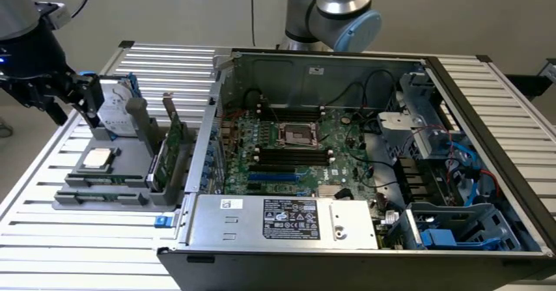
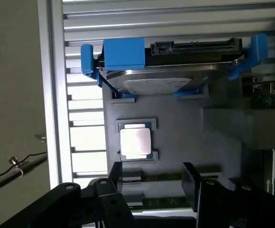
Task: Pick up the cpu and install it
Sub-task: 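Pick up the cpu and move it towards the insertion slot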
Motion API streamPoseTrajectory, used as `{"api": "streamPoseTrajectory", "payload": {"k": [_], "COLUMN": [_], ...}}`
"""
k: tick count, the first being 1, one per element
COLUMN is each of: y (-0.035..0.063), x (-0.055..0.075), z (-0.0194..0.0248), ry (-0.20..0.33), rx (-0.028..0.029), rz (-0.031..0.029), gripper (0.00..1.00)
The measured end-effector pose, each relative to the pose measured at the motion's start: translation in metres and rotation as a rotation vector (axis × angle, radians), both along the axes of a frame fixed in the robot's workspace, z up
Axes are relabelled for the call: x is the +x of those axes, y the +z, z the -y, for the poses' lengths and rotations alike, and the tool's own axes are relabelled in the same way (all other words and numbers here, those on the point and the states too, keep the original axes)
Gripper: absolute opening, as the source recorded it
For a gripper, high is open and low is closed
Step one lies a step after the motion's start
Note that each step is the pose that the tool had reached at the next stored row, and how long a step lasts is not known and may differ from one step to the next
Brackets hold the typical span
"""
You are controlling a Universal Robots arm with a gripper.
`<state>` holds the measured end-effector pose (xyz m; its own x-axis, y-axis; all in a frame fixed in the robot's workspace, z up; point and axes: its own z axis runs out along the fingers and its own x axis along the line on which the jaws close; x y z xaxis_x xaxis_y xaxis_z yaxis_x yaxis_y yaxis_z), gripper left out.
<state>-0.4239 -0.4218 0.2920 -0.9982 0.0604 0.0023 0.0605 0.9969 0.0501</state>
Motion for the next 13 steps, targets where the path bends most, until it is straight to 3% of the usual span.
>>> {"api": "streamPoseTrajectory", "payload": {"k": [13], "y": [-0.0236], "x": [-0.001], "z": [-0.0002], "ry": [0.043], "rx": [0.0], "rz": [0.0], "gripper": [0.62]}}
